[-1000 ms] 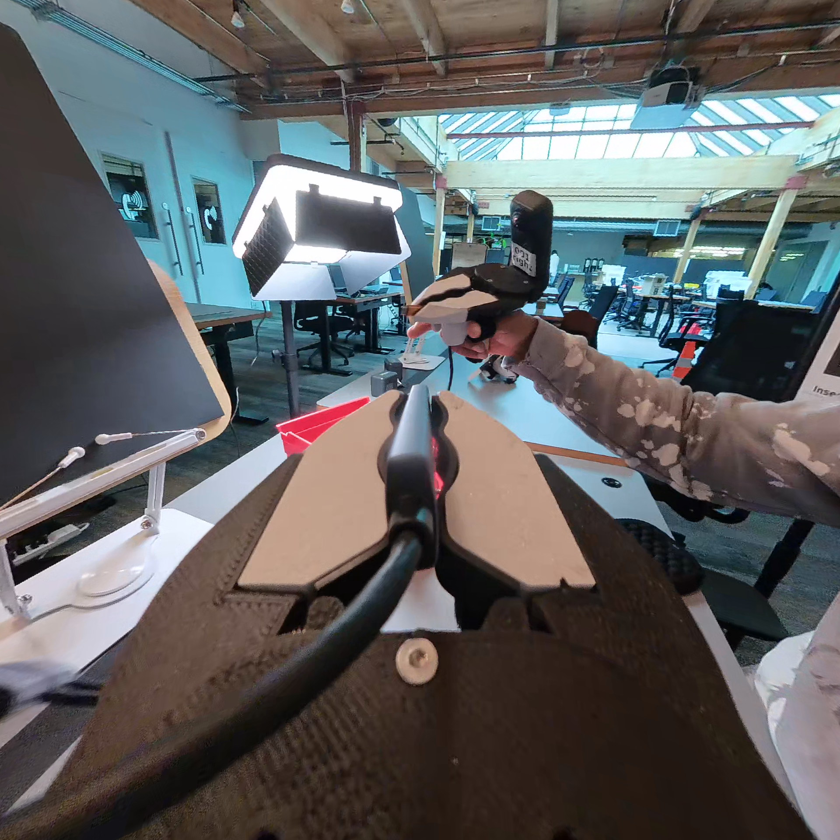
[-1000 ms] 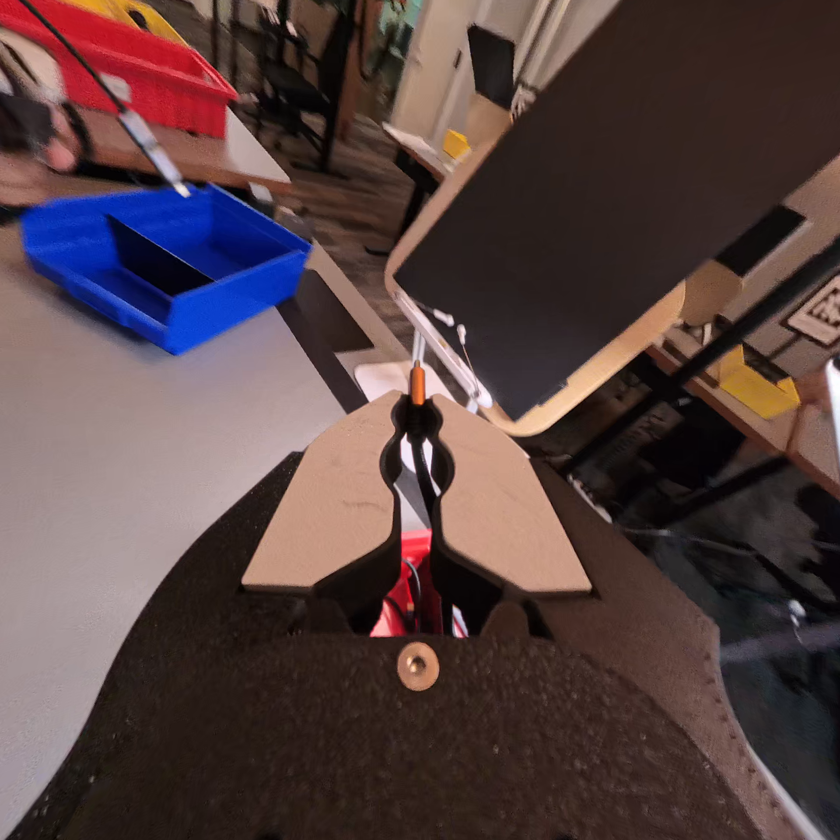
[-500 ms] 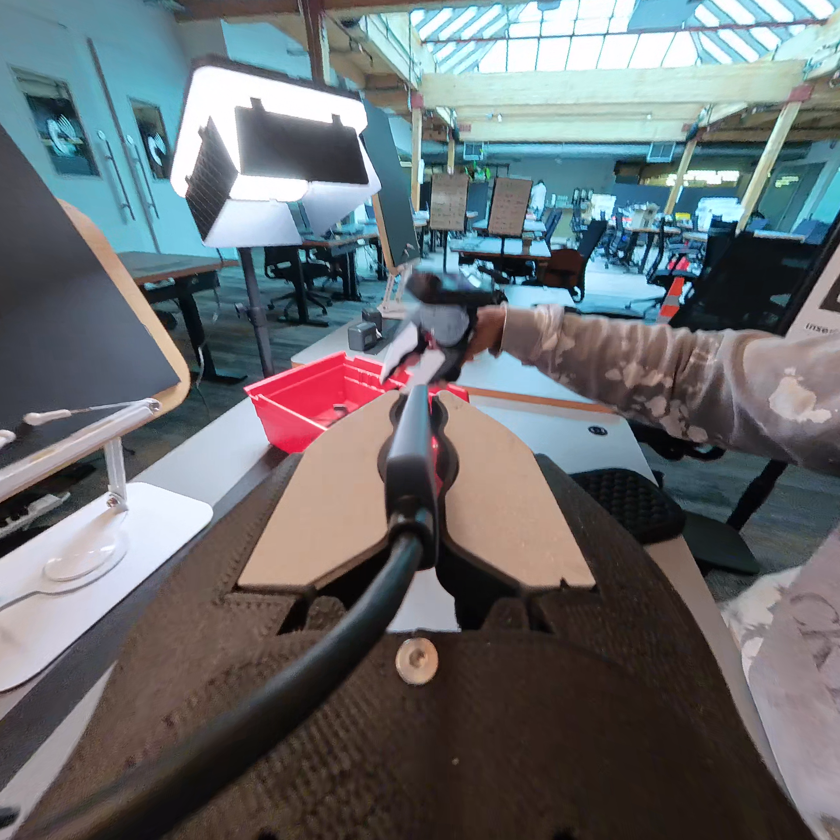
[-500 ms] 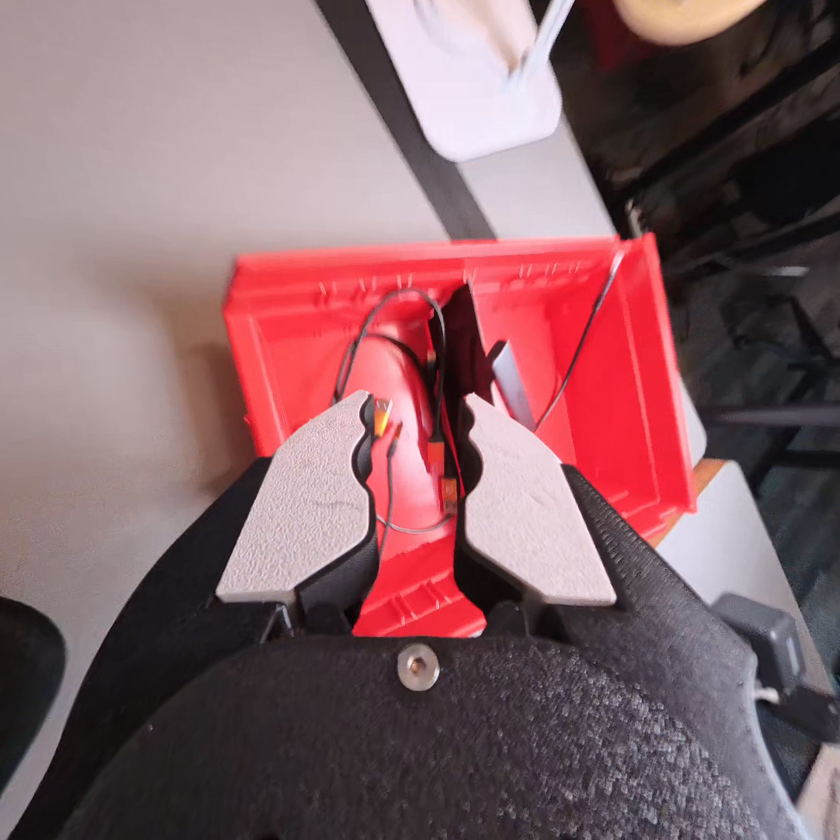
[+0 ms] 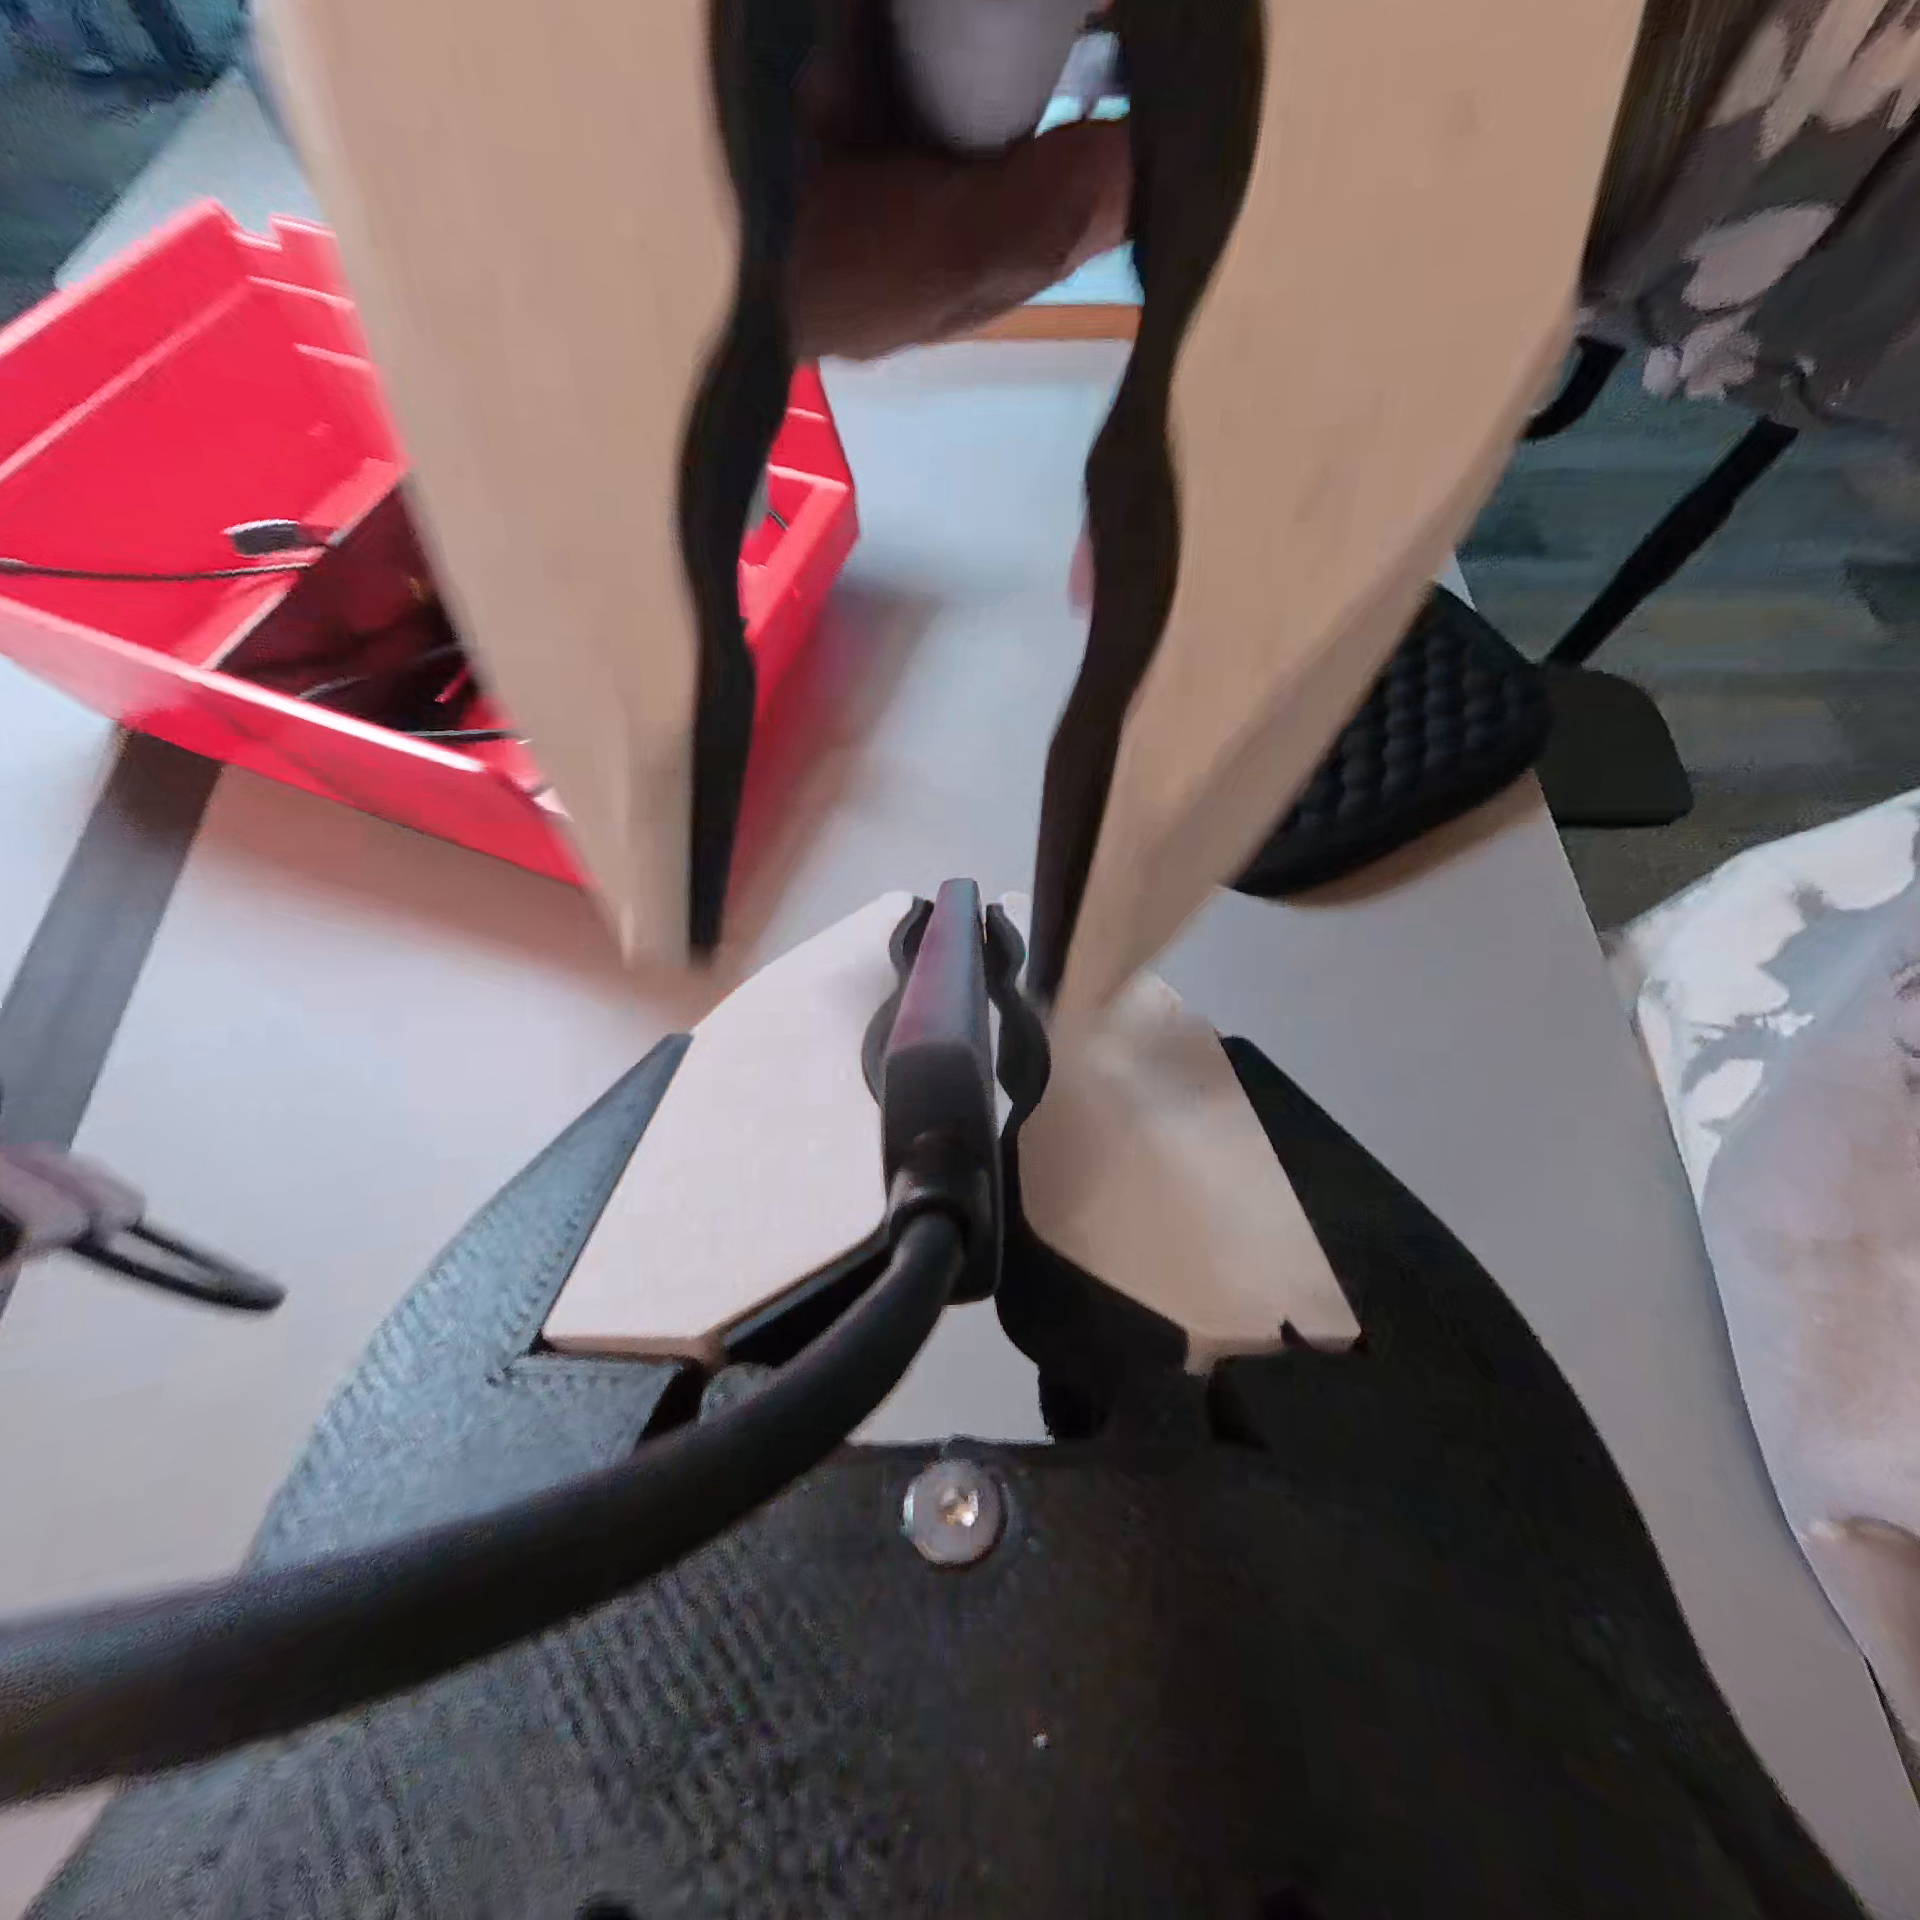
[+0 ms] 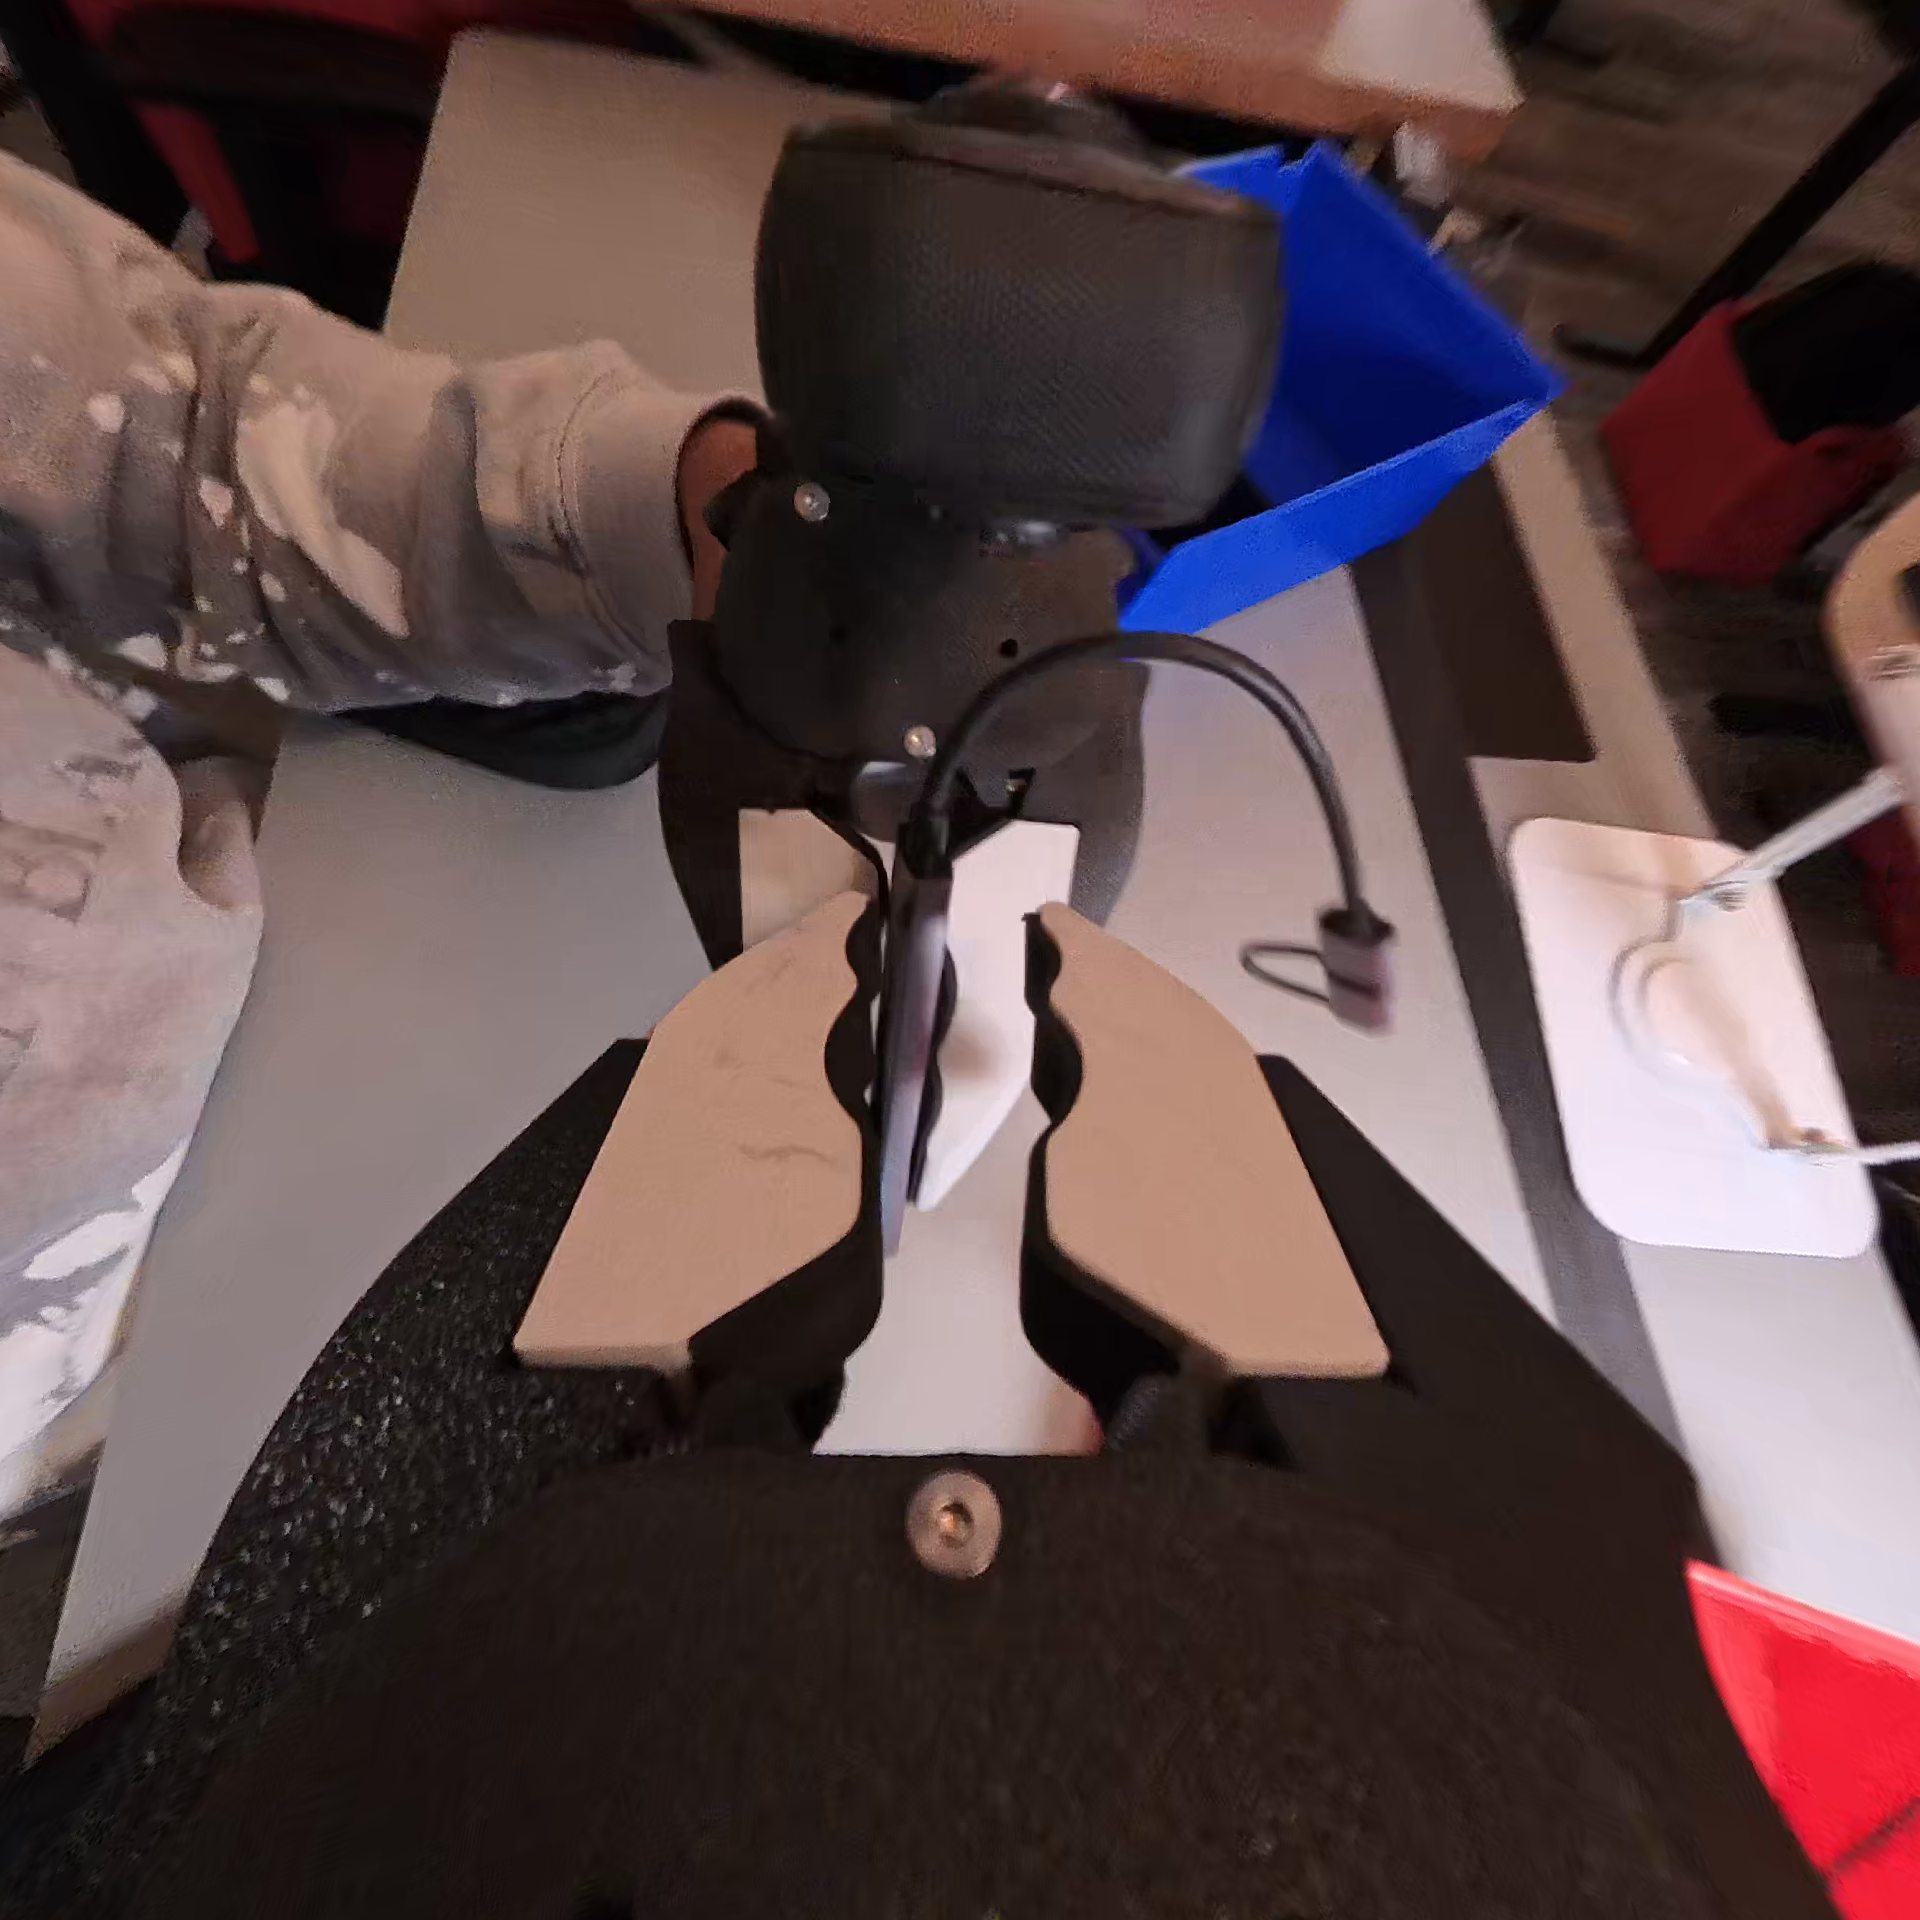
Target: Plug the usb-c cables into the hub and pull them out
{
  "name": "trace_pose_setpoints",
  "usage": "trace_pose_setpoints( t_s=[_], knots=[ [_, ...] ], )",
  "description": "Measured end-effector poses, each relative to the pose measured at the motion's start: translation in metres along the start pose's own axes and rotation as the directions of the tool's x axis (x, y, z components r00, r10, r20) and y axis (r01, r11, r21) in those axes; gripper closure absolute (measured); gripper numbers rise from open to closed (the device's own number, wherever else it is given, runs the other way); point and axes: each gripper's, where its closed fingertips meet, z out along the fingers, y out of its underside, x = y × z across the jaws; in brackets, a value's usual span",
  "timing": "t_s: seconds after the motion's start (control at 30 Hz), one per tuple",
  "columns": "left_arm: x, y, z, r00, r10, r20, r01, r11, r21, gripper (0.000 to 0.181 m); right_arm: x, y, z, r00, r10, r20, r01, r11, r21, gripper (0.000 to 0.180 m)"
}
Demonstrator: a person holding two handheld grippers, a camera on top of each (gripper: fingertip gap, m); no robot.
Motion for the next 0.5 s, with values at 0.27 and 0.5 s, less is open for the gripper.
trace_pose_setpoints(
  t_s=[0.27, 0.5],
  knots=[
    [-0.010, -0.006, -0.002, 0.998, -0.002, 0.057, -0.002, 0.997, 0.074, 0.165, 0.010, 0.011, -0.024, 0.998, 0.056, -0.016, -0.055, 0.995, 0.079, 0.171],
    [-0.056, -0.031, -0.056, 0.966, -0.159, 0.206, 0.073, 0.926, 0.371, 0.154, 0.104, 0.081, -0.105, 0.911, 0.148, -0.384, -0.173, 0.984, -0.031, 0.171]
  ],
)
